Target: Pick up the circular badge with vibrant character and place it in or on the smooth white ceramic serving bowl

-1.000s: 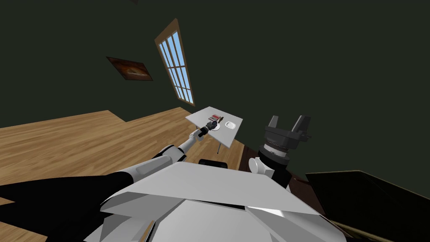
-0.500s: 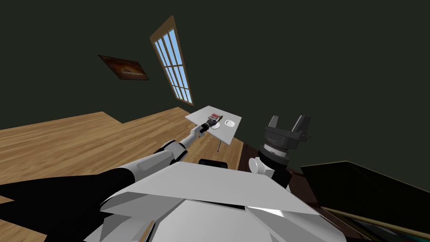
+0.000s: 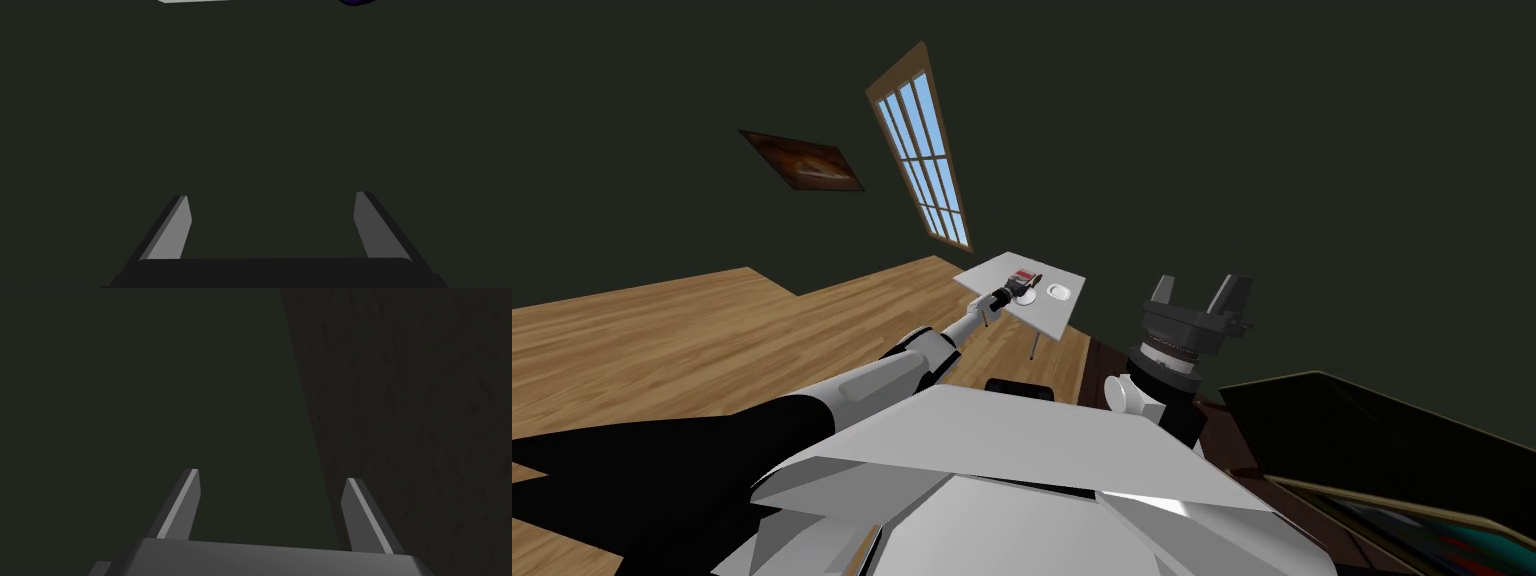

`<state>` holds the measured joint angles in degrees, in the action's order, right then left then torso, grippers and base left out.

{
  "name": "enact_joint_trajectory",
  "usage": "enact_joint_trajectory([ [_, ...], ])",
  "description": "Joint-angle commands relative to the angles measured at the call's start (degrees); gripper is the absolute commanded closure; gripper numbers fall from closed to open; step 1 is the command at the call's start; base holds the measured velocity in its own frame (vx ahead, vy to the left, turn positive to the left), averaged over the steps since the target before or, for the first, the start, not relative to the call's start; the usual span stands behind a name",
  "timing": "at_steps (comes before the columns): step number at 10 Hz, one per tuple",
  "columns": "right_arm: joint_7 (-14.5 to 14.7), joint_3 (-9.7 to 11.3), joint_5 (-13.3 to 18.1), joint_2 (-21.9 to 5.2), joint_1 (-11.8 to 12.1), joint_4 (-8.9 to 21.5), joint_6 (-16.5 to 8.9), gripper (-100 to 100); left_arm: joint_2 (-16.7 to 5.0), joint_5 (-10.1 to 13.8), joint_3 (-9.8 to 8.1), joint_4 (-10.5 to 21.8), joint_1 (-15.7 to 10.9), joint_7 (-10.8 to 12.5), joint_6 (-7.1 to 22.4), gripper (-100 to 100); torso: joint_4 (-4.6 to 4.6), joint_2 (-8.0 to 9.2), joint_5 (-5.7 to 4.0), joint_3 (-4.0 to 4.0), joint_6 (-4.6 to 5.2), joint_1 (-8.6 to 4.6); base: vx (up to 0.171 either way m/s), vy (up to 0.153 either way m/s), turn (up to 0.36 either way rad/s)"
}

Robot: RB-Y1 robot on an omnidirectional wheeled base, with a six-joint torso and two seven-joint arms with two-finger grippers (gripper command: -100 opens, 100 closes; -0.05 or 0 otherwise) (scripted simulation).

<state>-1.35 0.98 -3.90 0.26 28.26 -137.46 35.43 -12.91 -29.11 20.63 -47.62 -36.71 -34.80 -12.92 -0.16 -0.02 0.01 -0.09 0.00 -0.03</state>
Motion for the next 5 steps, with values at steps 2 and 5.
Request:
enact_joint_trajectory([
  [2, 0.0, 0.0, 0.0, 0.0, 0.0, 0.0, 0.0, 0, 0.0, 0.0, 0.0, 0.0, 0.0, 0.0, 0.0, 0, -0.01, -0.04, 0.0, -0.02, 0.0, -0.02, 0.0, 0.0, 0.0],
  [5, 0.0, 0.0, 0.0, 0.0, 0.0, 0.0, 0.0, 0, 0.0, 0.0, 0.0, 0.0, 0.0, 0.0, 0.0, 0, -0.02, -0.06, -0.01, -0.04, 0.0, -0.03, 0.0, 0.0, 0.0],
])
